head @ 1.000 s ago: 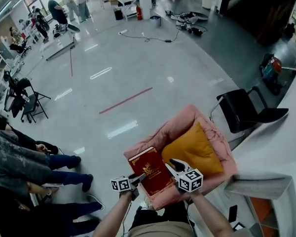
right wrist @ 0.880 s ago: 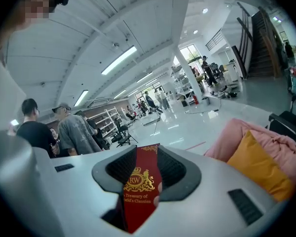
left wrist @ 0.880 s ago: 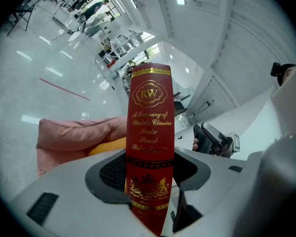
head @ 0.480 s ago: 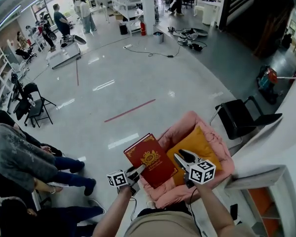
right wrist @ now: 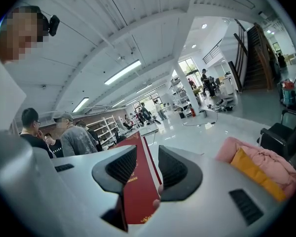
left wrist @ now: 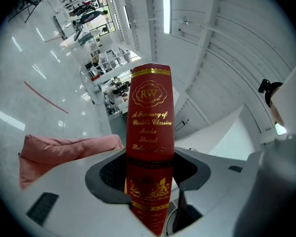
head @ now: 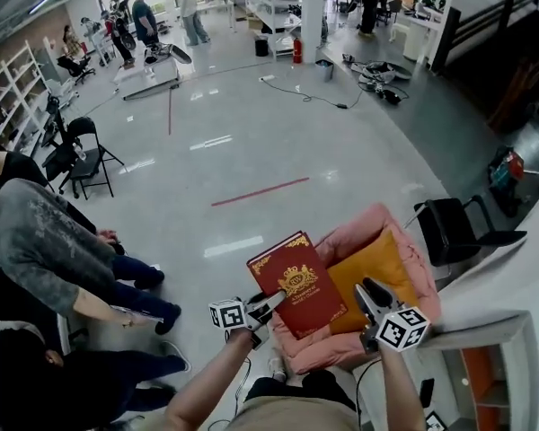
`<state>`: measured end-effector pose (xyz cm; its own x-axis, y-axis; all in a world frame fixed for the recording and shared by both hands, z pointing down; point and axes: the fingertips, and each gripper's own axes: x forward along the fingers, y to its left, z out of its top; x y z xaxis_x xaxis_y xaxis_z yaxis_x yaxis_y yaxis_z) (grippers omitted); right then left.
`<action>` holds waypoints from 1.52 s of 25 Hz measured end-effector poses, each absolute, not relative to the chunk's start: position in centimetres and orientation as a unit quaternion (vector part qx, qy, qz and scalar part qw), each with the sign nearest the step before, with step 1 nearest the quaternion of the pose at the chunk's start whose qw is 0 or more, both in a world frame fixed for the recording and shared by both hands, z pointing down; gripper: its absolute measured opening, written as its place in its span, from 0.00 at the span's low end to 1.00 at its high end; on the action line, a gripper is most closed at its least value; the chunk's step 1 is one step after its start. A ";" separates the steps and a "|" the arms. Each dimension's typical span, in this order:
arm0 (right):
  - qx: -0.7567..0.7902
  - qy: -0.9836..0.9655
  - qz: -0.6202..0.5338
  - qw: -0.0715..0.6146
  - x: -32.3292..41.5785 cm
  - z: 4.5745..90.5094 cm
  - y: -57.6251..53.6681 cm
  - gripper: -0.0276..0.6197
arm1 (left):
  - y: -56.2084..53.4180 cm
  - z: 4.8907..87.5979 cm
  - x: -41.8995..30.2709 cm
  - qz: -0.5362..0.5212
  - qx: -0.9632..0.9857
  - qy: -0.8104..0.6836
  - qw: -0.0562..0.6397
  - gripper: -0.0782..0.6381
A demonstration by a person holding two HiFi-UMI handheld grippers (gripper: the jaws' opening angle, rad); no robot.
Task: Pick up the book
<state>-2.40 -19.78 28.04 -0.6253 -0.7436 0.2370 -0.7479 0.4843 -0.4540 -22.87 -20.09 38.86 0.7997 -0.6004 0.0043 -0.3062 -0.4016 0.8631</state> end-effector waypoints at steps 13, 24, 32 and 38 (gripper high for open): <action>0.366 -0.893 0.262 -0.024 -5.0 26.3 -9.7 0.24 | -7.9 36.3 -28.3 -0.173 0.811 -0.361 0.427 0.46; 0.318 -0.910 0.263 -0.029 9.5 25.4 5.4 0.24 | 10.8 35.5 -18.0 -0.200 0.767 -0.440 0.423 0.46; 0.275 -0.923 0.268 0.006 8.2 28.4 12.1 0.24 | 23.6 37.2 -20.3 -0.222 0.734 -0.488 0.416 0.46; 0.278 -0.921 0.270 0.031 7.9 31.2 14.2 0.24 | 28.1 39.3 -23.0 -0.223 0.724 -0.506 0.412 0.46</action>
